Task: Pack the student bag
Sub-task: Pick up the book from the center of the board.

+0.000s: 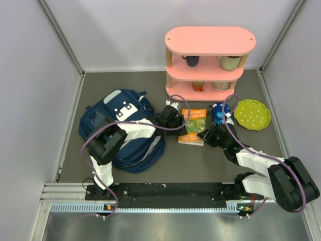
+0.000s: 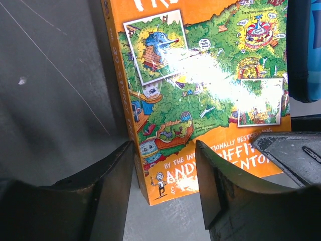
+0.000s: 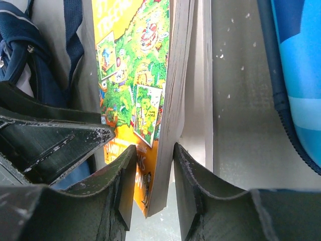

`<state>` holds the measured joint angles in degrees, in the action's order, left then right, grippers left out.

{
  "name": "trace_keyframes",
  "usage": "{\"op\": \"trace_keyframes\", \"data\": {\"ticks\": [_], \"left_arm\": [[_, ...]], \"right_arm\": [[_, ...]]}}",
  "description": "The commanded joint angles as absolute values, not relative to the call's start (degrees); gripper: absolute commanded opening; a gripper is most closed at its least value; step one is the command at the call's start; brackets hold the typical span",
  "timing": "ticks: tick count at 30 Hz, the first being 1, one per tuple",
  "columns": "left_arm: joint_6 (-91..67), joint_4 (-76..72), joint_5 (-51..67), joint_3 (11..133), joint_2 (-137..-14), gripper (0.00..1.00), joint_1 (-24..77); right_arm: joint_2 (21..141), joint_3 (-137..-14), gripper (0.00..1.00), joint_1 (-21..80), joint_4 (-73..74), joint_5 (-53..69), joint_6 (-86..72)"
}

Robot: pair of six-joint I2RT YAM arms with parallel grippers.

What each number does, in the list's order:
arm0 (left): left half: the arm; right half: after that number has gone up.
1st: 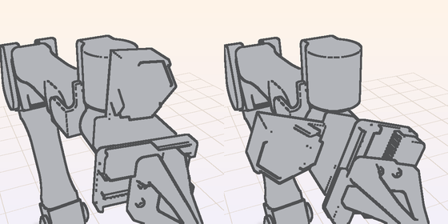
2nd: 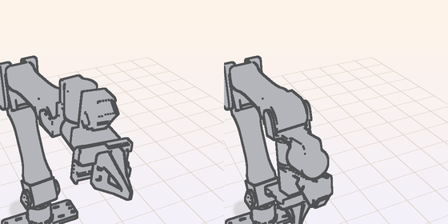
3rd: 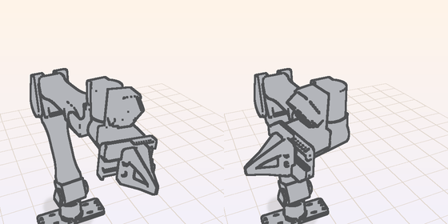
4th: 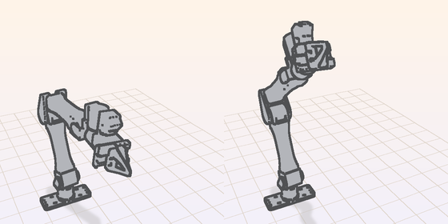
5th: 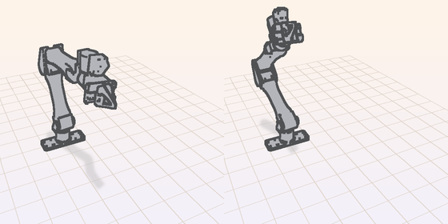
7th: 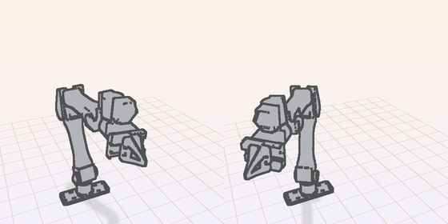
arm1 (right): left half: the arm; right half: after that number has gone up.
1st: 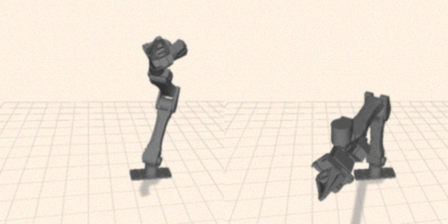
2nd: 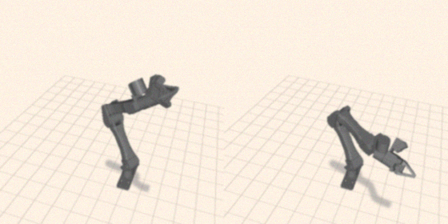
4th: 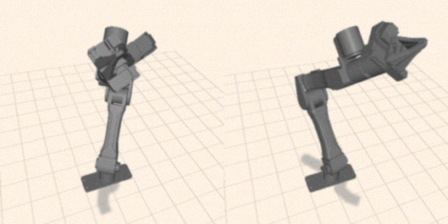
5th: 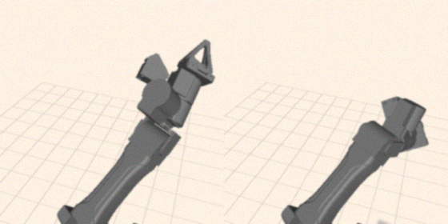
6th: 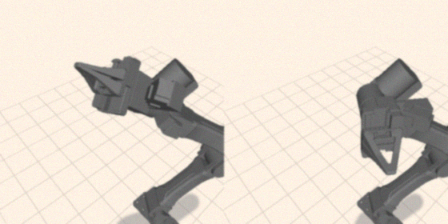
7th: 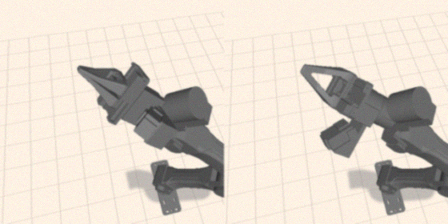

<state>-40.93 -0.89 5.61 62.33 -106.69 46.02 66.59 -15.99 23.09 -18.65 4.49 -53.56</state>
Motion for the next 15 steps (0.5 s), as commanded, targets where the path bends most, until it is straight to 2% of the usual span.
{"op": "trace_keyframes", "data": {"ticks": [1, 6, 15], "left_arm": [[-42.2, -5.8, 8.1, 62.2, -106.7, 0.54, 46.8], [-42.2, -5.8, 8.3, 62.6, -107.0, 0.53, 46.8], [-42.3, -6.0, 8.6, 62.8, -107.4, 0.5, 46.8]], "right_arm": [[65.4, -16.7, 0.37, 22.9, -20.0, 4.3, -52.4], [64.3, -17.2, 0.45, 22.9, -18.1, 3.7, -50.7], [62.4, -16.0, 0.5, 22.9, -22.7, 6.3, -47.1]]}}
